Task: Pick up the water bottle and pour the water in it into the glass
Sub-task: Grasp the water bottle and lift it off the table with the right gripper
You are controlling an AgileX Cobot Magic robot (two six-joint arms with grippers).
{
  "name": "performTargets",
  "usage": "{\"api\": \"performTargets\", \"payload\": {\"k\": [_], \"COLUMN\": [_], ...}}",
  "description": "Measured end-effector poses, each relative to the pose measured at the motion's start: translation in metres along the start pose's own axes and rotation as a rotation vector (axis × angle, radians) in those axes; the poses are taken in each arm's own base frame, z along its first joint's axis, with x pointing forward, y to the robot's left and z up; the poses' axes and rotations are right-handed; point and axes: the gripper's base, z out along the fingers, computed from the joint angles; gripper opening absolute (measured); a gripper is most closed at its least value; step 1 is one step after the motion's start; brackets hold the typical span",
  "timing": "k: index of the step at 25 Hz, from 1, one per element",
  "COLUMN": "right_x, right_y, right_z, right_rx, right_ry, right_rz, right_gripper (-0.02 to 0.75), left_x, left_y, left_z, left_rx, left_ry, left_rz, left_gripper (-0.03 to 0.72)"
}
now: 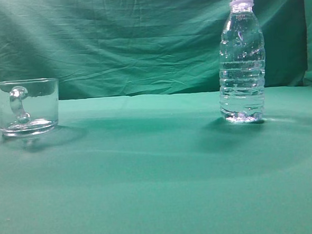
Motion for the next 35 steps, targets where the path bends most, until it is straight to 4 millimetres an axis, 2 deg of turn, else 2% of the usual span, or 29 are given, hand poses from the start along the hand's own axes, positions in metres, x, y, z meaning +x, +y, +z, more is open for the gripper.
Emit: {"api": "performTargets", "payload": {"k": [23, 28, 31, 35], "right_x": [-0.001, -0.019, -0.032, -0.047], "right_y": [0.000, 0.002, 0.001, 0.005], "right_z": [0.000, -0.002, -0.006, -0.013], "right_rx": [0.001, -0.034, -0.047, -0.101], "right_ry": [-0.008, -0.213, -0.355, -0.402], "right_rz": [-0.006, 0.145, 0.180, 0.193], "right_gripper": [0.000, 0.000, 0.000, 0.000], "left_x": [0.000, 0.000, 0.000, 0.000], "left_y": [0.000, 0.000, 0.000, 0.000], "left_z": [0.000, 0.000, 0.000, 0.000], "left_rx": [0.000, 0.000, 0.000, 0.000], "left_ry": [0.000, 0.000, 0.000, 0.000], "left_rz": [0.000, 0.000, 0.000, 0.000], "left_gripper": [0.000, 0.000, 0.000, 0.000]}}
